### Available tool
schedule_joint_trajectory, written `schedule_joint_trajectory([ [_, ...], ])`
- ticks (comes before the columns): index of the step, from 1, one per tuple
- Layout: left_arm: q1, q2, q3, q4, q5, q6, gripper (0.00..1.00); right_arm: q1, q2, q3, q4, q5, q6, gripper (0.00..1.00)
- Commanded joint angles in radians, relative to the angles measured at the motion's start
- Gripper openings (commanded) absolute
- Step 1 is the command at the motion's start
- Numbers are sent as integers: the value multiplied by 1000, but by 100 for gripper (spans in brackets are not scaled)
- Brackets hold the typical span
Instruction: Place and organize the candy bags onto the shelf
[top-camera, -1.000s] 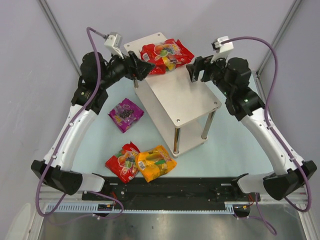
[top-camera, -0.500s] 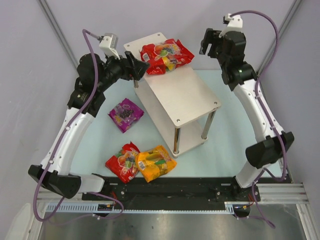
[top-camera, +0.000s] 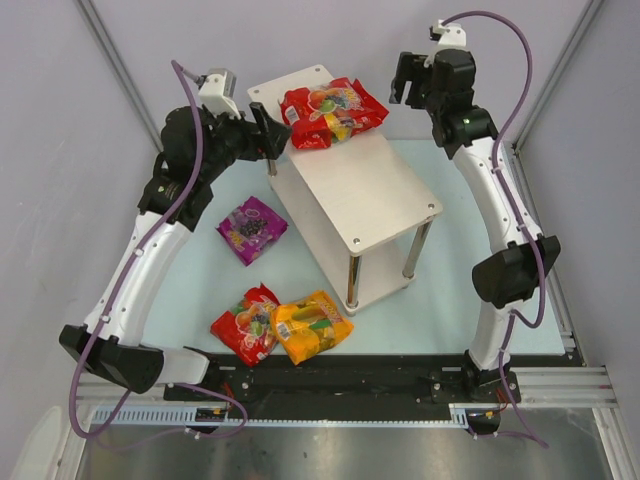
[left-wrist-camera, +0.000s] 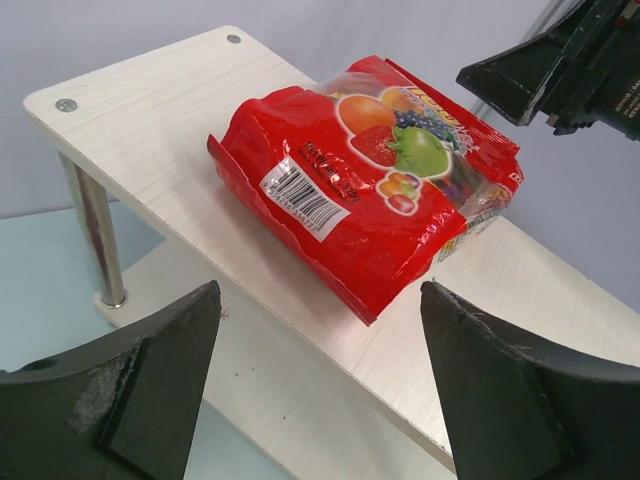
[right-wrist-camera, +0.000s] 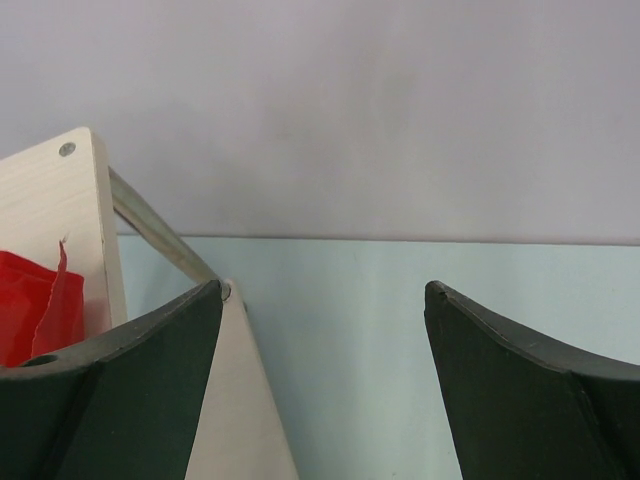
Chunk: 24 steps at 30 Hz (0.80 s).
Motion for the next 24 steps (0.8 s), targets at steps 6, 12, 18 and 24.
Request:
schedule_joint_trajectory([
  [6, 3, -4, 29, -8, -33, 32, 86, 77, 73, 101, -5, -62, -64, 87],
  [12, 3, 7, 31, -11, -33, 38, 86, 118, 88, 109, 16, -60, -95, 89],
  [18, 4, 25, 29, -5, -24, 33, 86, 118, 105, 132, 27, -53, -102, 90],
  [24, 3, 53, 37, 10, 20, 23, 86, 106, 142, 182, 30, -70, -101, 90],
])
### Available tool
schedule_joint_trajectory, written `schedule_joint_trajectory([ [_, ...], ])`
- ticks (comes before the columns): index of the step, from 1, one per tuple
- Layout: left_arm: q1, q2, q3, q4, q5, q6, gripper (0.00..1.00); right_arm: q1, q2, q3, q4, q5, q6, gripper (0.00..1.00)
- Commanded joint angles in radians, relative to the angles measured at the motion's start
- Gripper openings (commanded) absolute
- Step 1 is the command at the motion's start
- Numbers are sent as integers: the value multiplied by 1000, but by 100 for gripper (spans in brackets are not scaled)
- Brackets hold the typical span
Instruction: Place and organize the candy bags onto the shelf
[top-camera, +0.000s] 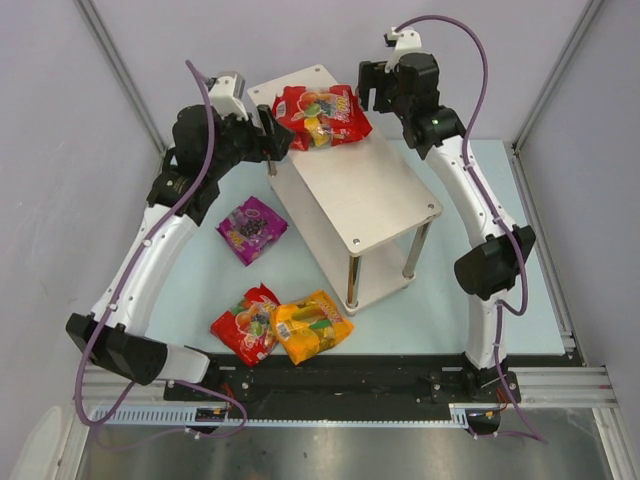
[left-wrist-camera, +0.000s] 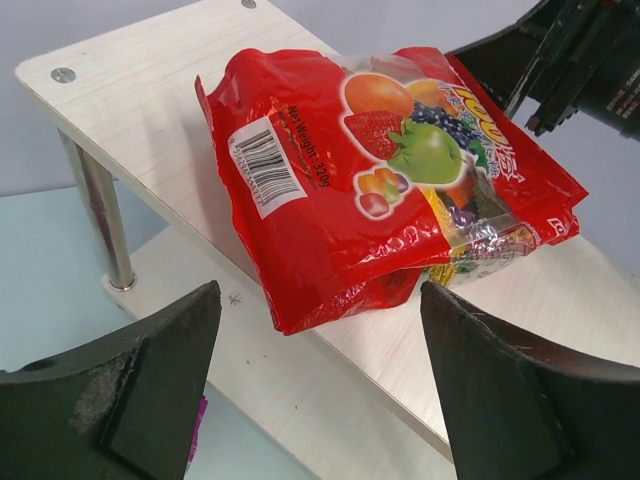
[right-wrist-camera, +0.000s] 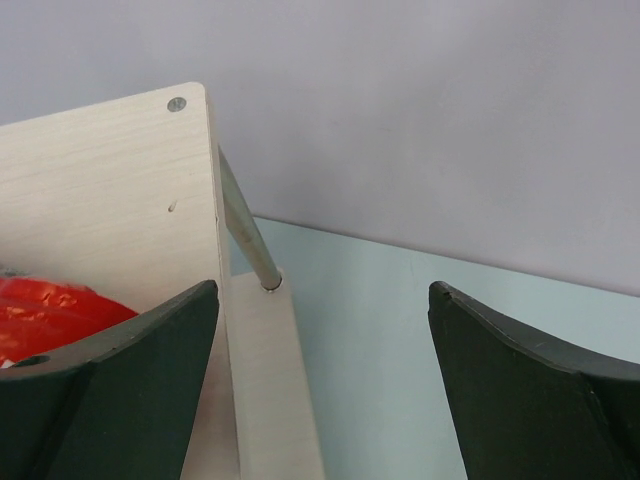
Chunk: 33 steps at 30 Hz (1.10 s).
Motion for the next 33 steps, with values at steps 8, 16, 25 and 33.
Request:
schedule_joint_trajectory([
  [8, 2, 33, 23, 102, 163, -46, 84, -17, 91, 145, 38, -54, -11, 91],
  [16, -7, 5, -15, 171, 275, -105, 82, -15, 111, 163, 55, -55, -6, 91],
  [25, -48, 2, -17, 171, 302, -111, 80, -5, 121, 165, 71, -61, -1, 91],
  [33, -64, -19, -23, 140, 274, -80, 81, -1, 117, 162, 80, -37, 3, 92],
])
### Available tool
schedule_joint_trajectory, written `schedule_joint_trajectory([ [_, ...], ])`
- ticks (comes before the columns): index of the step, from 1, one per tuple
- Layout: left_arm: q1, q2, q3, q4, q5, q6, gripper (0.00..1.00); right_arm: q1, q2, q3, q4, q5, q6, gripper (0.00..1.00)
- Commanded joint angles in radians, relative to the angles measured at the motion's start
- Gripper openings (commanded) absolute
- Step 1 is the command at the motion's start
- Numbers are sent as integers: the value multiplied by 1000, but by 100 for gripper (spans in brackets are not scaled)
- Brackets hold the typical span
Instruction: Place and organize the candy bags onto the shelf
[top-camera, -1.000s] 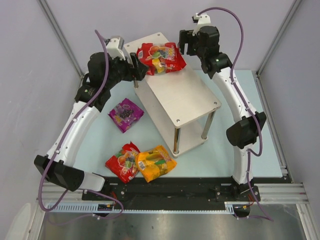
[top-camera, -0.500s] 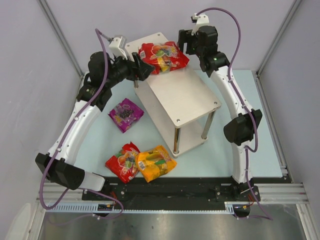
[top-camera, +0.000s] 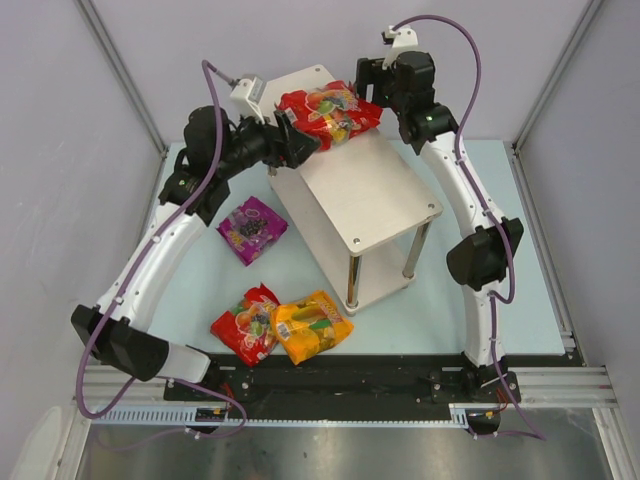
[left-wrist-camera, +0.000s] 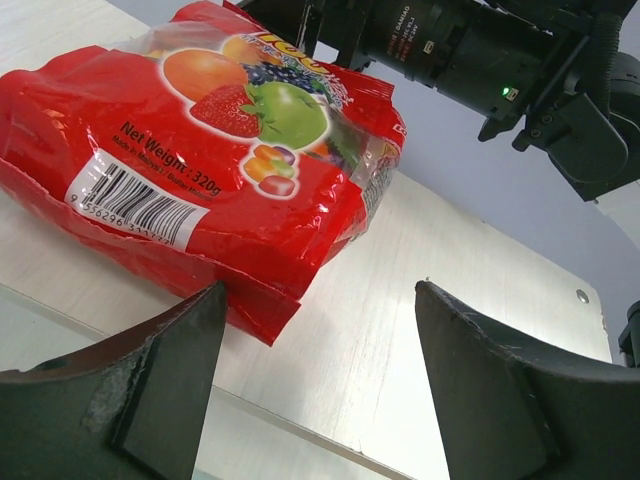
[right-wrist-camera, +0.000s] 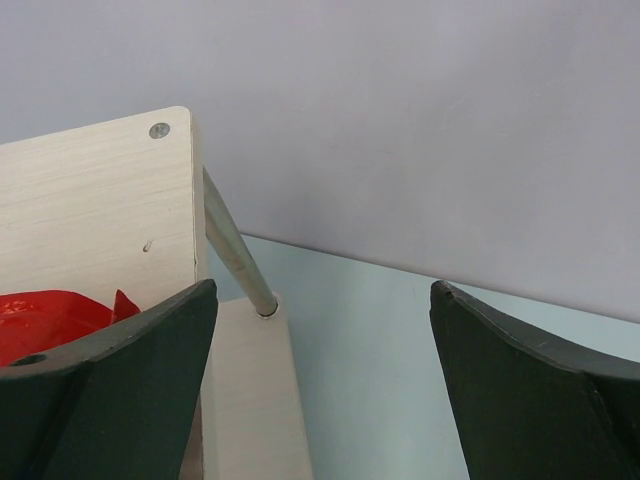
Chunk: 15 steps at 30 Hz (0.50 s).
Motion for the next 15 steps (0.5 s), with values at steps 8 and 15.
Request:
schedule_joint_trajectory([
  [8, 1, -137, 76, -77, -125, 115, 87, -20, -164, -113, 104, 67, 15, 93],
  [15, 33, -258, 49, -125, -218, 140, 97, -37, -312, -218, 99, 180, 37, 93],
])
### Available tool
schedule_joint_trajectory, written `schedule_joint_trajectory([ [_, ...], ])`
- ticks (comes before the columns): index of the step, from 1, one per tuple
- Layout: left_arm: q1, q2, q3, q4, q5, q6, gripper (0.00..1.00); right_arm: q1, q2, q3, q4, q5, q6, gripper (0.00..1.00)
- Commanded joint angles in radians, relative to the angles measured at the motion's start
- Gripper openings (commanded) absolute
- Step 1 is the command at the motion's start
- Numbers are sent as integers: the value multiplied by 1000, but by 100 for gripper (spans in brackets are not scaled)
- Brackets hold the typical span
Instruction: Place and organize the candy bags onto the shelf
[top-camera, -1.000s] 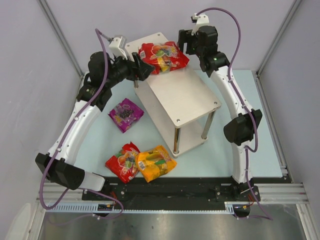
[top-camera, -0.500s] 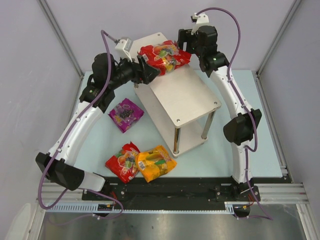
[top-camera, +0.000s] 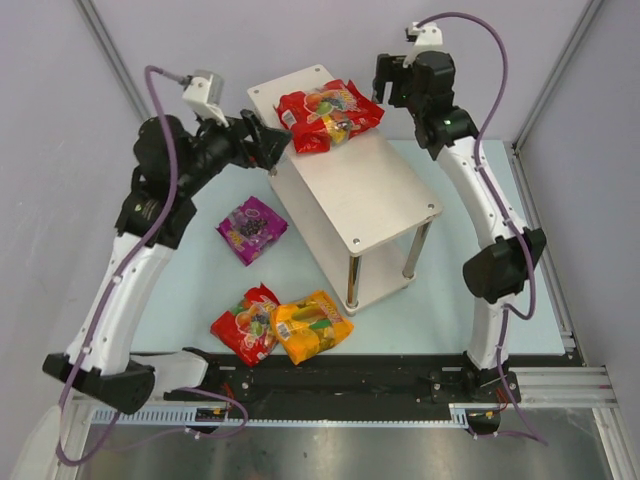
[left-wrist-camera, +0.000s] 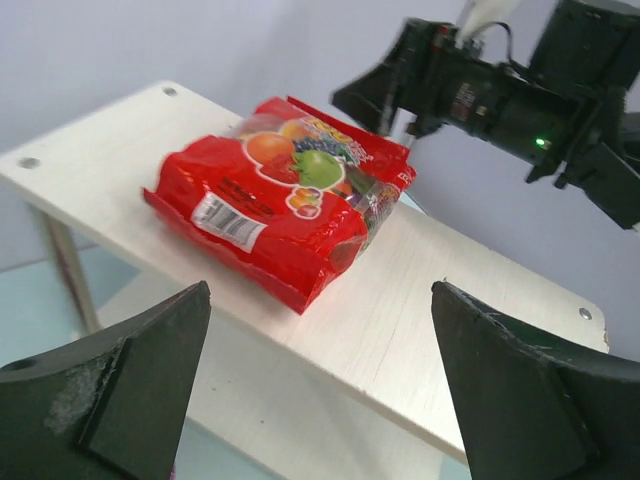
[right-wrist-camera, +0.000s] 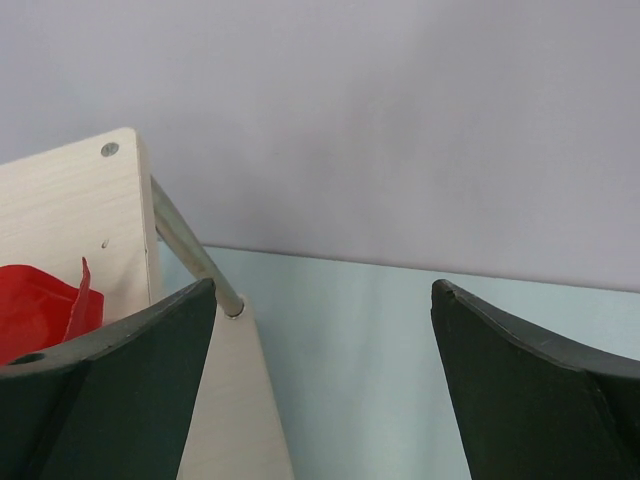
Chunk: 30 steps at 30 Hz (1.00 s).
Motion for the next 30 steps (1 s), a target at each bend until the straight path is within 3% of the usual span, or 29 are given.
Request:
schedule_joint_trajectory([
  [1, 17, -112, -1, -24, -105, 41, 98, -9, -206, -85, 85, 115, 26, 92],
  [9, 57, -236, -190, -116, -298, 21, 98, -19, -560, -441, 95, 130, 133, 92],
  [13, 106, -290, -308, -116, -309, -50, 98, -6, -767, -671, 113, 133, 188, 91],
  [17, 132, -323, -470, -106, -352, -106, 99, 36, -910, -757, 72, 144, 218, 90],
  [23, 190, -330, -700, -31, -346, -198, 100, 105, -961, -796, -6, 170, 213, 89],
  [30, 247, -252, -771, 46, -306, -227, 100, 122, -973, -828, -32, 143, 224, 89],
])
